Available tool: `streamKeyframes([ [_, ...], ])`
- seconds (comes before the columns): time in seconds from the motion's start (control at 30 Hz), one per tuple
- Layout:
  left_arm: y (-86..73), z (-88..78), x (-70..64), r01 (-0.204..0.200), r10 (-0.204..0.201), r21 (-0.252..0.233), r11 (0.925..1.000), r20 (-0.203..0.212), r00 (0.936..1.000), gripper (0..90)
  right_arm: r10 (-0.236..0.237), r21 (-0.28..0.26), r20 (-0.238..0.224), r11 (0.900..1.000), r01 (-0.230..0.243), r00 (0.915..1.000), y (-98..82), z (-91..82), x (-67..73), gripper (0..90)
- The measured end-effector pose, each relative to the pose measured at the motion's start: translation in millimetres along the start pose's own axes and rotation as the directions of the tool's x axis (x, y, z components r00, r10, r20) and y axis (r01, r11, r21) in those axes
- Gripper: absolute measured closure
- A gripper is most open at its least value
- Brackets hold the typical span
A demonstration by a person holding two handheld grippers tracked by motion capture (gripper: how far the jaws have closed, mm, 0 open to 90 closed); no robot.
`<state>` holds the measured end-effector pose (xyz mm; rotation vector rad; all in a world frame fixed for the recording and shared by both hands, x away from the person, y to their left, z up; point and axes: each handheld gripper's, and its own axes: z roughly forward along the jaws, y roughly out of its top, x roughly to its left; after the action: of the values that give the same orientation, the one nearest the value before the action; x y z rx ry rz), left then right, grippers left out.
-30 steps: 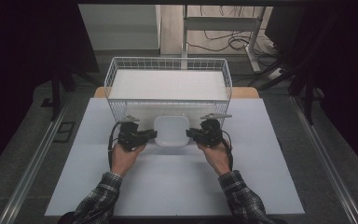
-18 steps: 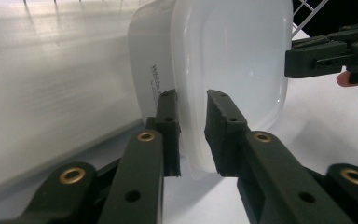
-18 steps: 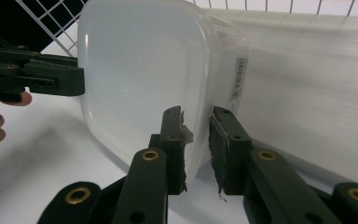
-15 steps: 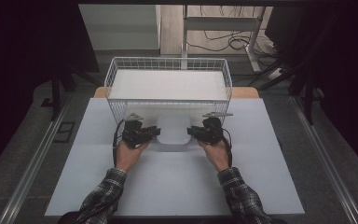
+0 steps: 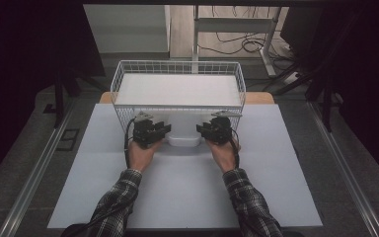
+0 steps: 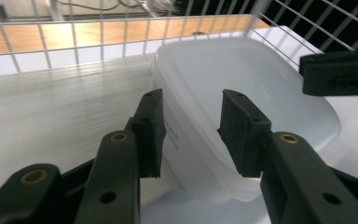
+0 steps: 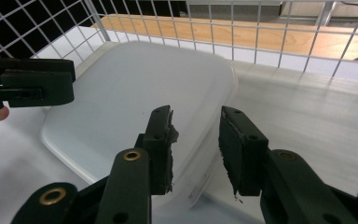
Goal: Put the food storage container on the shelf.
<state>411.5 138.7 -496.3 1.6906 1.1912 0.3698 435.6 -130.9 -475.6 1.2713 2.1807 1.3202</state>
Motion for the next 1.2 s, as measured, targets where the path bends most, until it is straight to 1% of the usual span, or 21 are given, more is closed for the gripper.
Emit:
streamKeyframes([
  [0.03,0.5,-0.5,-2.4,0.002,-0.002,0.000,1.0000,-0.013,0.9999,60.6,0.001,0.006,0.001,1.000,-0.001,1.0000,1.7,0.9,-0.3,65.4],
  [0.1,0.8,-4.6,-7.3,-0.024,0.024,-0.002,0.9997,-0.018,0.9996,60.7,-0.019,0.011,-0.001,1.000,0.019,0.9998,4.7,1.0,0.0,67.1],
  [0.2,-0.2,-11.5,-11.4,-0.024,0.024,-0.002,0.9997,0.000,0.9997,57.4,-0.050,0.013,-0.015,0.999,0.051,0.9986,7.7,-3.3,2.1,70.5],
  [0.23,-0.9,-13.7,-12.8,-0.022,0.022,-0.006,0.9997,0.005,0.9997,55.2,-0.057,0.018,-0.021,0.998,0.057,0.9982,8.1,-6.2,3.8,72.6],
  [0.3,-3.5,-21.7,-15.9,-0.045,0.046,-0.006,0.9989,0.012,0.9989,51.1,-0.084,0.017,-0.042,0.996,0.085,0.9955,7.7,-12.1,6.9,77.5],
  [0.33,-5.6,-26.5,-17.8,-0.060,0.061,-0.004,0.9982,0.026,0.9978,48.8,-0.098,0.016,-0.044,0.995,0.099,0.9942,7.0,-14.5,8.5,79.2],
  [0.37,-7.4,-29.6,-19.7,-0.060,0.061,-0.006,0.9982,0.034,0.9976,44.4,-0.116,0.019,-0.052,0.993,0.117,0.9919,5.6,-18.6,10.6,82.0],
  [0.43,-13.4,-39.3,-23.4,-0.096,0.096,-0.013,0.9953,0.056,0.9938,36.9,-0.134,0.022,-0.069,0.990,0.136,0.9885,3.0,-24.6,12.5,85.5],
  [0.5,-19.7,-47.8,-26.6,-0.134,0.135,-0.016,0.9909,0.068,0.9886,30.6,-0.145,0.026,-0.088,0.989,0.148,0.9856,-0.9,-30.8,14.0,88.2],
  [0.6,-33.9,-62.1,-31.4,-0.162,0.161,0.005,0.9867,0.103,0.9816,23.8,-0.150,0.030,-0.114,0.988,0.154,0.9822,-7.1,-38.7,15.7,88.7],
  [0.63,-38.2,-65.7,-32.2,-0.157,0.154,0.018,0.9874,0.119,0.9810,22.2,-0.149,0.028,-0.124,0.988,0.154,0.9810,-9.7,-41.5,16.2,88.7],
  [0.7,-45.9,-71.8,-33.1,-0.145,0.140,0.026,0.9891,0.147,0.9792,22.0,-0.148,0.030,-0.152,0.988,0.154,0.9774,-13.3,-44.7,17.4,88.7],
  [0.77,-52.9,-78.3,-34.7,-0.139,0.132,0.033,0.9898,0.159,0.9784,20.6,-0.147,0.033,-0.162,0.987,0.154,0.9759,-17.1,-47.3,20.1,88.7],
  [0.8,-56.6,-81.5,-35.3,-0.136,0.129,0.032,0.9902,0.165,0.9778,19.8,-0.145,0.031,-0.177,0.988,0.153,0.9736,-19.1,-48.5,21.4,88.7],
  [0.87,-63.0,-87.7,-36.5,-0.134,0.127,0.032,0.9905,0.164,0.9783,17.8,-0.142,0.033,-0.194,0.988,0.151,0.9706,-22.9,-49.8,24.5,88.7],
  [0.9,-66.2,-91.0,-37.1,-0.134,0.128,0.029,0.9905,0.165,0.9780,16.5,-0.148,0.041,-0.203,0.986,0.160,0.9680,-25.3,-49.0,27.0,88.7],
  [0.93,-69.4,-94.2,-37.7,-0.140,0.134,0.026,0.9898,0.162,0.9776,15.8,-0.159,0.048,-0.204,0.984,0.172,0.9660,-26.8,-48.1,29.0,88.7],
  [1.0,-76.4,-100.4,-39.6,-0.158,0.153,0.023,0.9872,0.139,0.9783,14.0,-0.180,0.061,-0.203,0.979,0.196,0.9624,-30.3,-45.5,33.0,88.7],
  [1.1,-88.2,-108.4,-40.6,-0.185,0.179,0.035,0.9822,0.123,0.9761,13.3,-0.193,0.078,-0.204,0.974,0.213,0.9597,-34.5,-40.7,35.9,88.7],
  [1.17,-95.1,-110.1,-39.8,-0.195,0.187,0.043,0.9799,0.138,0.9726,11.2,-0.195,0.088,-0.206,0.972,0.216,0.9590,-37.1,-37.4,37.1,88.7],
  [1.2,-99.1,-110.5,-39.8,-0.196,0.187,0.051,0.9793,0.140,0.9724,8.9,-0.197,0.091,-0.207,0.971,0.219,0.9584,-38.3,-35.6,37.5,88.6],
])
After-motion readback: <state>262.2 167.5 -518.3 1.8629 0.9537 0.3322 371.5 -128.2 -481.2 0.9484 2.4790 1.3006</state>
